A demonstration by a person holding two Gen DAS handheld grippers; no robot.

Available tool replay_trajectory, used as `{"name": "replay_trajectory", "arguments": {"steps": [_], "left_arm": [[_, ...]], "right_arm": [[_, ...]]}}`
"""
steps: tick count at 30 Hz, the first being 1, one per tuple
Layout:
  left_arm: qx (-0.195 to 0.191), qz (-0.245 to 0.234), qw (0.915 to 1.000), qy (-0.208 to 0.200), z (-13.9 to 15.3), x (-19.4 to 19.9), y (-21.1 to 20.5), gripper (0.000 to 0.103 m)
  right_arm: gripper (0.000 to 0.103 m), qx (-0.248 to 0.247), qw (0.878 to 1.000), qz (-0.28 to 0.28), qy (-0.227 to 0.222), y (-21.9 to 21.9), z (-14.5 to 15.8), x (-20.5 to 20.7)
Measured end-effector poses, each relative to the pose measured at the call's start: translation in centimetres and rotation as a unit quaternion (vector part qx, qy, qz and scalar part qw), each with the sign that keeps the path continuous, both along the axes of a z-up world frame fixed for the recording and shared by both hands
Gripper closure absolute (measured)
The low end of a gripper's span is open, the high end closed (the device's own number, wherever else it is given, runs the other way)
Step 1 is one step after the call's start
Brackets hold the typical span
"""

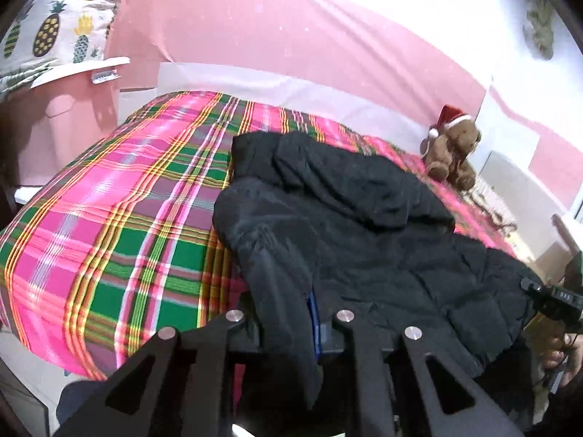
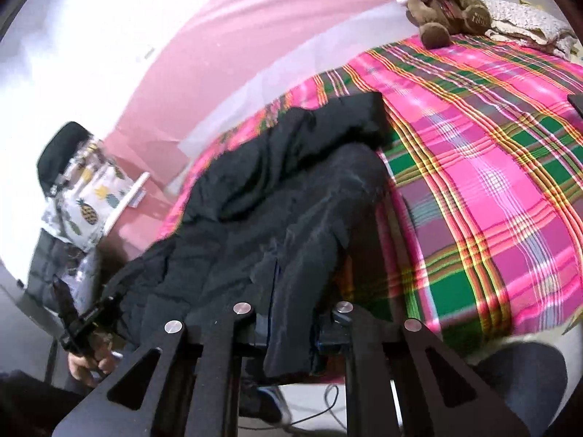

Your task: Fold large clothes

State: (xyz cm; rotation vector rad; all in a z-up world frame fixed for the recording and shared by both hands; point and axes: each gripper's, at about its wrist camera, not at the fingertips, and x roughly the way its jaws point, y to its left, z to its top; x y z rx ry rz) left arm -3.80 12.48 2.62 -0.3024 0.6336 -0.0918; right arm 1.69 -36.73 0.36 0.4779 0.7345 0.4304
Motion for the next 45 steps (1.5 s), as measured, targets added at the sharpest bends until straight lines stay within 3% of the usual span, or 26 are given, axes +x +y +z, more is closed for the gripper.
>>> {"name": "replay_trajectory", "arguments": {"steps": [5, 11, 20, 27, 33, 38, 45], "left_arm": [[-0.017, -0.003, 0.9998, -0.014, 1.3, -2.3, 0.2, 0.085], [-0.035, -0.002, 0.9988, -0.035, 2.9, -1.5, 0.5, 0.085], [-0.056, -0.002, 0.9956, -0.075, 6.3, 1.1, 1.3, 0.085], [-0.065, -0.002, 0.9931, -0.097, 8.9, 5.7, 2.2, 0.085], [-0.061, 0.008, 0.9948, -0.082, 9.0, 12.8, 2.7, 0.085], [-0.056, 0.017, 0.9972, -0.046, 7.7, 19.8, 3.1, 0.084], [-0.062, 0.036, 0.9965, 0.044, 1.5, 29.7, 4.3, 0.081]], "right_arm": [[0.090, 0.023, 1.000, -0.009, -0.019, -0.8, 1.5, -2.5], [0.090, 0.039, 0.998, -0.018, -0.044, -1.0, 3.0, -1.5], [0.089, 0.050, 0.995, -0.017, -0.088, -1.3, 7.0, 1.7], [0.089, 0.061, 0.992, -0.020, -0.107, -1.0, 9.9, 6.6], [0.088, 0.049, 0.995, -0.035, -0.073, 0.1, 10.8, 13.5], [0.086, 0.034, 0.998, -0.046, -0.023, 1.1, 10.0, 20.6], [0.081, 0.022, 0.996, -0.054, 0.069, 1.5, 4.0, 30.5]]}}
